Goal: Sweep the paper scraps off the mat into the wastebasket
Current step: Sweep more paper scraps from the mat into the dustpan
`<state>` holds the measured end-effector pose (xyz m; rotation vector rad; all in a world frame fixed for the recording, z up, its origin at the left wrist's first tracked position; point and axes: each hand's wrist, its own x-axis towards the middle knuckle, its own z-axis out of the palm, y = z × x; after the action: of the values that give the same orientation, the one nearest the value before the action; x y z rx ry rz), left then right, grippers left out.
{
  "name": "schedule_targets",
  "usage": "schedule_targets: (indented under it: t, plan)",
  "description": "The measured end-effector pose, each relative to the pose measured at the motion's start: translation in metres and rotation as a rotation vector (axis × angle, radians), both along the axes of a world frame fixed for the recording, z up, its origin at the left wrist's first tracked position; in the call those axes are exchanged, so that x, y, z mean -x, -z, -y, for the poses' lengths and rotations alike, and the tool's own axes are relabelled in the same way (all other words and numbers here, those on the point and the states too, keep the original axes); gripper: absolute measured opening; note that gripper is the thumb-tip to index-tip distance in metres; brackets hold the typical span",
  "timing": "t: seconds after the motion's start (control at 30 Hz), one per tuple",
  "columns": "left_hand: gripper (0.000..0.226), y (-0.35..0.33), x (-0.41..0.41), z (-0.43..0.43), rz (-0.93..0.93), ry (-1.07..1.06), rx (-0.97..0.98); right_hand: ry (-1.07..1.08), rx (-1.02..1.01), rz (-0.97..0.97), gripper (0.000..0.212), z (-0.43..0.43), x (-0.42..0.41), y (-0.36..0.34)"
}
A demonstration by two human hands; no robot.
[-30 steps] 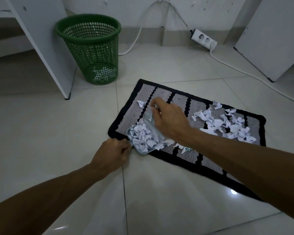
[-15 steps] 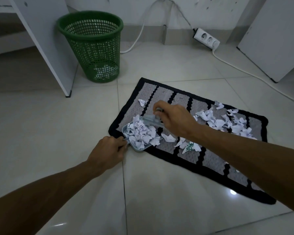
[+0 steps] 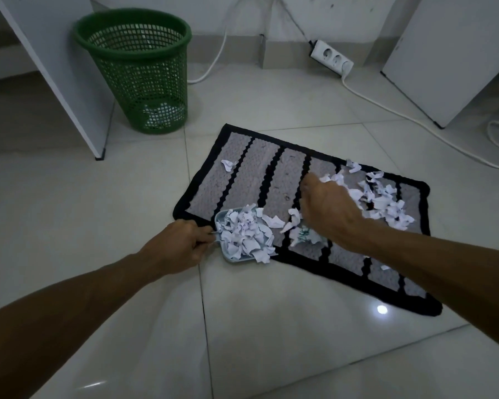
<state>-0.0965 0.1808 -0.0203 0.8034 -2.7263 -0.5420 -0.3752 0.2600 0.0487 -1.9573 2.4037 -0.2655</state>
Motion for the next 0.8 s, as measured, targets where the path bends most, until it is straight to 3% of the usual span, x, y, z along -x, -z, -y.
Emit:
schedule_targets:
  t: [0.13,0.37,0.6,0.7,0.8]
  plan:
    - [0.03,0.009,0.012,-0.005,0.007,-0.023,-0.022,-0.024,0.096,0.216,0.012,0.009,-0.031,0.004]
    - [0.042,0.009,0.02,-0.023,-0.092,-0.175,-0.06,-0.059,0.153,0.336,0.012,0.014,-0.04,-0.005]
    - [0.026,0.014,0.018,-0.03,-0.111,-0.273,-0.062,-0.123,0.179,0.184,0.009,0.013,-0.029,-0.005]
    - [0.018,0.015,0.019,-0.034,-0.086,-0.308,-0.065,-0.215,0.09,0.19,0.012,0.006,-0.041,-0.001]
    - [0.021,0.019,0.018,-0.035,-0.071,-0.356,-0.08,-0.227,0.132,0.229,0.011,0.01,-0.043,-0.005]
